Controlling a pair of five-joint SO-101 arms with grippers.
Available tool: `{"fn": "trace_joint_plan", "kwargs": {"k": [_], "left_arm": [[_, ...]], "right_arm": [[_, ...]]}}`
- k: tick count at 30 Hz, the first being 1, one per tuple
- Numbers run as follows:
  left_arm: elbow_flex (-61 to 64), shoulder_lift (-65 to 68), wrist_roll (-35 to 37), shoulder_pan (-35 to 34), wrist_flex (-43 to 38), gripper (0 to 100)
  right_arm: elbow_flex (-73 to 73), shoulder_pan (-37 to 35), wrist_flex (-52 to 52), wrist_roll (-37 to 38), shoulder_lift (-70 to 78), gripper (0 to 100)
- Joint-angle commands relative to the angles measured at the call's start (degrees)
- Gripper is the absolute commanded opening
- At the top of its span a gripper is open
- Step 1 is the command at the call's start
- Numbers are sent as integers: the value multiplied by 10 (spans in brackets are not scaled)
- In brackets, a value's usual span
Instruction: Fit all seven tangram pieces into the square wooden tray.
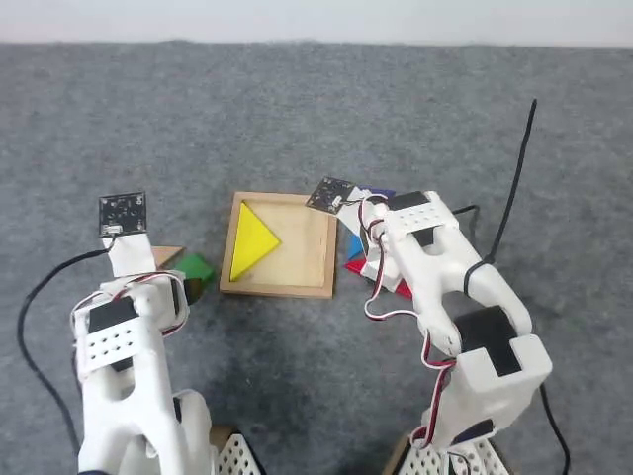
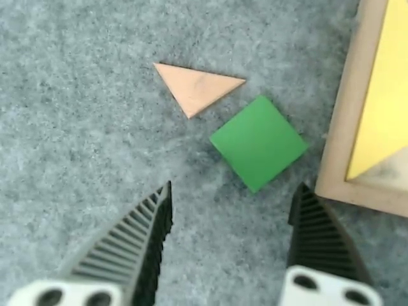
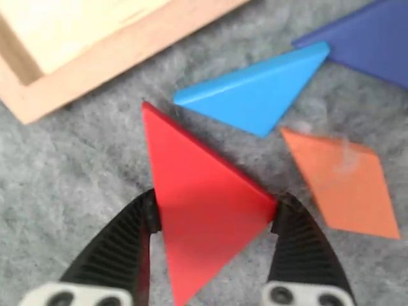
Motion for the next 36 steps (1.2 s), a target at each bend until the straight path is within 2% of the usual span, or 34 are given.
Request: {"fn": "trace_joint_plan", "kwargs": {"k": [1,4,12,17,20,23,26,27,32,36], "left_arm": [[-4,-15,-7,-4,-13,287],[-4,-15,-7,-4,-13,287],[-4,-15,-7,-4,-13,287],[-4,-15,-7,-4,-13,287],[-4,-15,-7,-4,-13,287],[-4,-15,-7,-4,-13,287],[-4,-15,-7,-4,-13,287],[-4,-15,-7,-4,-13,287],[-4,-15,-7,-4,-13,287],[-4,-15,-7,-4,-13,287]], "right_arm": [[-8,2,28,4,-11,87],[-5,2,47,-12,-47,87],[-9,1,98,-127,-122,87],[-9,0,121,-235,-174,87],[-8,0,120,-260,-191,87],[-3,1,116,-253,-190,89],[21,-2,109,-164,-191,99],[28,-4,95,-131,-191,121],[60,-16,40,-58,-189,318],[62,-48,36,-4,-179,329]]}}
